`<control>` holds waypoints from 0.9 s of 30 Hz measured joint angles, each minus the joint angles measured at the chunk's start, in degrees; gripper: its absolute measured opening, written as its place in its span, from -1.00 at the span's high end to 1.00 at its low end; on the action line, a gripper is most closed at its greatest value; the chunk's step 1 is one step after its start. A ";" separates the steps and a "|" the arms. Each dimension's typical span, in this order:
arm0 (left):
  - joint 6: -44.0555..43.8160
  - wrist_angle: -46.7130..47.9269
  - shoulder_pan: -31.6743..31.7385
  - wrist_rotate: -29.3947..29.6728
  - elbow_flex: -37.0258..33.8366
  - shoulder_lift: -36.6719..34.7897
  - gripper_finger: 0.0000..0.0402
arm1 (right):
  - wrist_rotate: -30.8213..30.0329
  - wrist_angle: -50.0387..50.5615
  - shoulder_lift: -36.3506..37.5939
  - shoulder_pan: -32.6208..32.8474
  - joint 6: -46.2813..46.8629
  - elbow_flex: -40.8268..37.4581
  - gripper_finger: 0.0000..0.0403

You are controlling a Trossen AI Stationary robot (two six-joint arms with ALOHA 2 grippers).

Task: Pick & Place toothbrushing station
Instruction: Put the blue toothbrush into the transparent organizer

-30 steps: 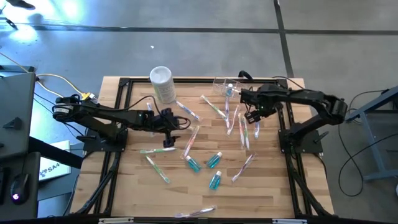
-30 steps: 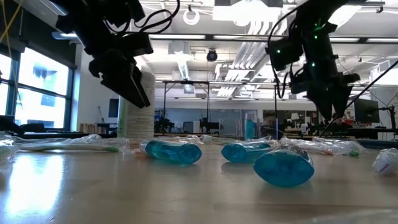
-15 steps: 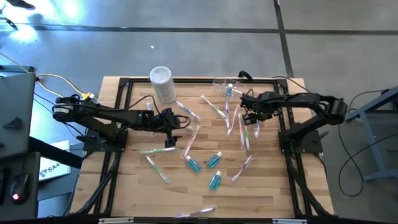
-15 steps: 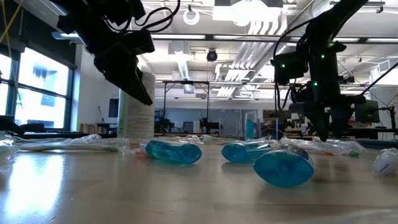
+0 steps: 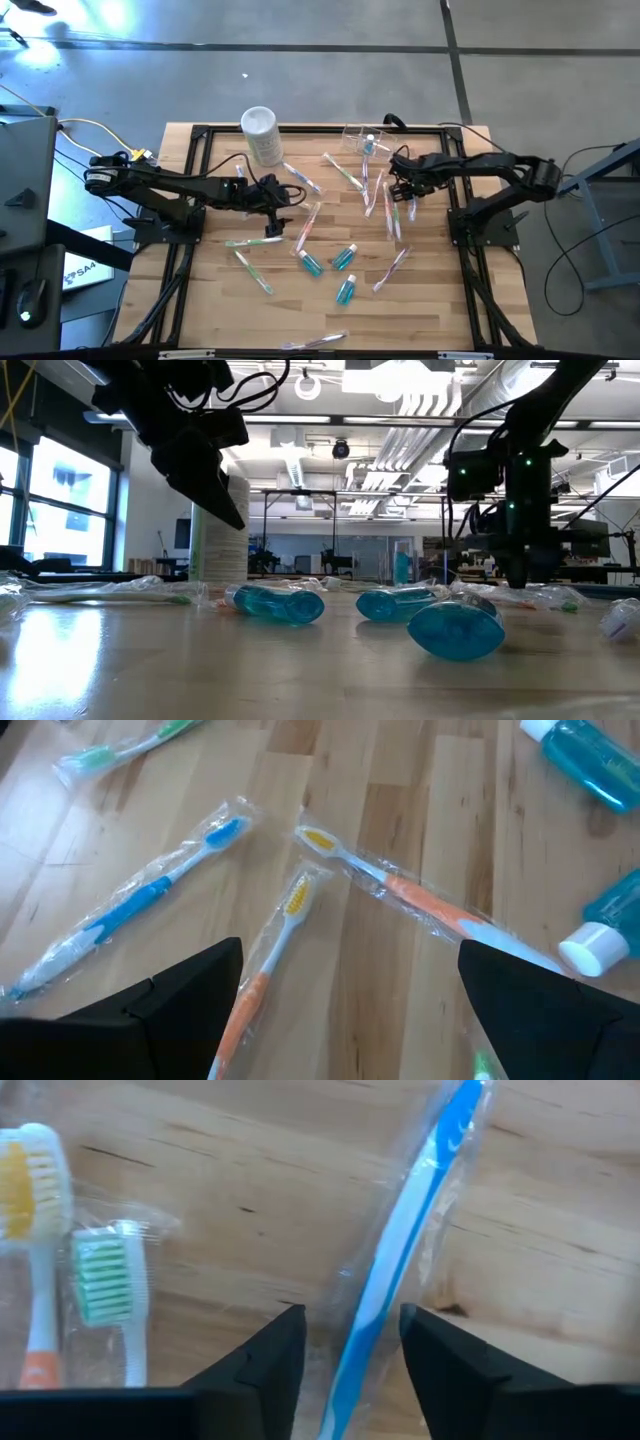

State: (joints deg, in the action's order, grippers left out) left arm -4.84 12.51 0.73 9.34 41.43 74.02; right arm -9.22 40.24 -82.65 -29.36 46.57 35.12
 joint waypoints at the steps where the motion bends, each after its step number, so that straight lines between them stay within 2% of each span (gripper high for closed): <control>1: 0.00 -0.07 0.00 -0.86 0.00 0.00 -0.82 | -0.29 0.11 -0.01 0.02 -0.18 -0.13 0.33; 8: -0.25 -1.99 0.00 -7.97 0.00 0.24 -0.82 | -0.36 -0.47 -0.13 0.20 -6.90 -0.18 0.90; 12: -0.34 -2.27 0.00 -10.33 -0.04 0.60 -0.82 | -2.14 0.76 0.19 1.76 -8.40 0.98 0.92; 17: 0.49 -3.22 0.00 -8.38 -0.09 1.22 -0.82 | -5.50 5.98 3.19 5.99 -7.79 4.02 0.94; 22: 9.57 -7.63 0.00 -4.70 -0.07 1.20 -0.82 | -5.41 7.37 9.42 12.17 -5.32 7.32 0.93; 27: 20.36 -13.08 0.00 -1.61 -0.07 1.20 -0.82 | -3.24 -2.87 16.06 19.84 -5.57 8.45 0.94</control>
State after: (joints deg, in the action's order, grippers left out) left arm 15.52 -0.58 0.73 7.73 41.36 75.22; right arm -12.46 37.37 -66.59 -9.53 41.00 43.57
